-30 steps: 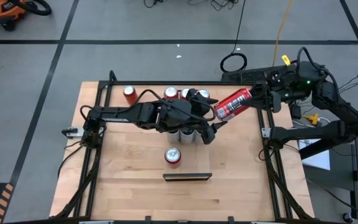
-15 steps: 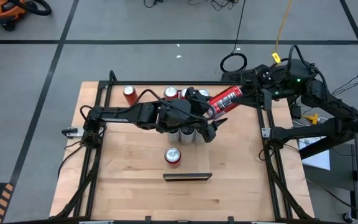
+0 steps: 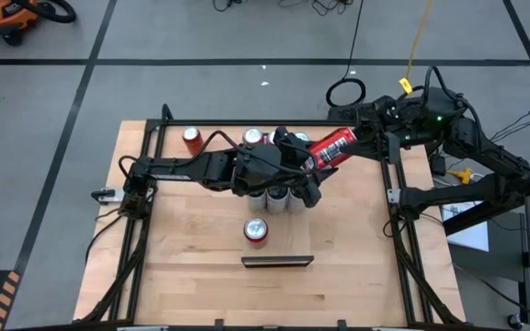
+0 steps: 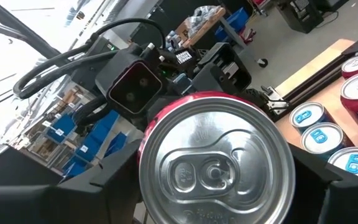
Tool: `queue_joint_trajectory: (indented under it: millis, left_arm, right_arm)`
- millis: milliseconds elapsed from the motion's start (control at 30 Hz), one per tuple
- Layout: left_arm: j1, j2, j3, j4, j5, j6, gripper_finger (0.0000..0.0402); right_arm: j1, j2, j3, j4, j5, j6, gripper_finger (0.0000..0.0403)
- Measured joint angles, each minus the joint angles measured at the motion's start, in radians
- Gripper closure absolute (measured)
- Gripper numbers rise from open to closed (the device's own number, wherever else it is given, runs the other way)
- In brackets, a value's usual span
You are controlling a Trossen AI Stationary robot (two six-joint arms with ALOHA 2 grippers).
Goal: Place canned beverage on shelf
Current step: Put the right red soda can on the shelf aligned with the other red soda can
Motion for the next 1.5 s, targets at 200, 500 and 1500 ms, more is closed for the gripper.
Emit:
queue_joint_trajectory:
  millis: [200, 500, 1500]
  left_arm:
    - [-0.007, 0.0, -0.001, 0.024, -0.007, 0.0, 0.0101]
    - [-0.032, -0.015, -0.002, 0.15, -0.001, -0.015, 0.0112]
    - [-0.012, -0.027, 0.0, 0.584, 0.238, -0.165, 0.0114]
  right_arm:
    - [0.0, -0.001, 0.0, 0.005, -0.003, -0.007, 0.0123]
    - [0.0, -0.028, 0.0, 0.138, -0.002, -0.037, 0.0065]
    - [0.022, 0.004, 0.0, 0.606, -0.053, -0.149, 0.0008]
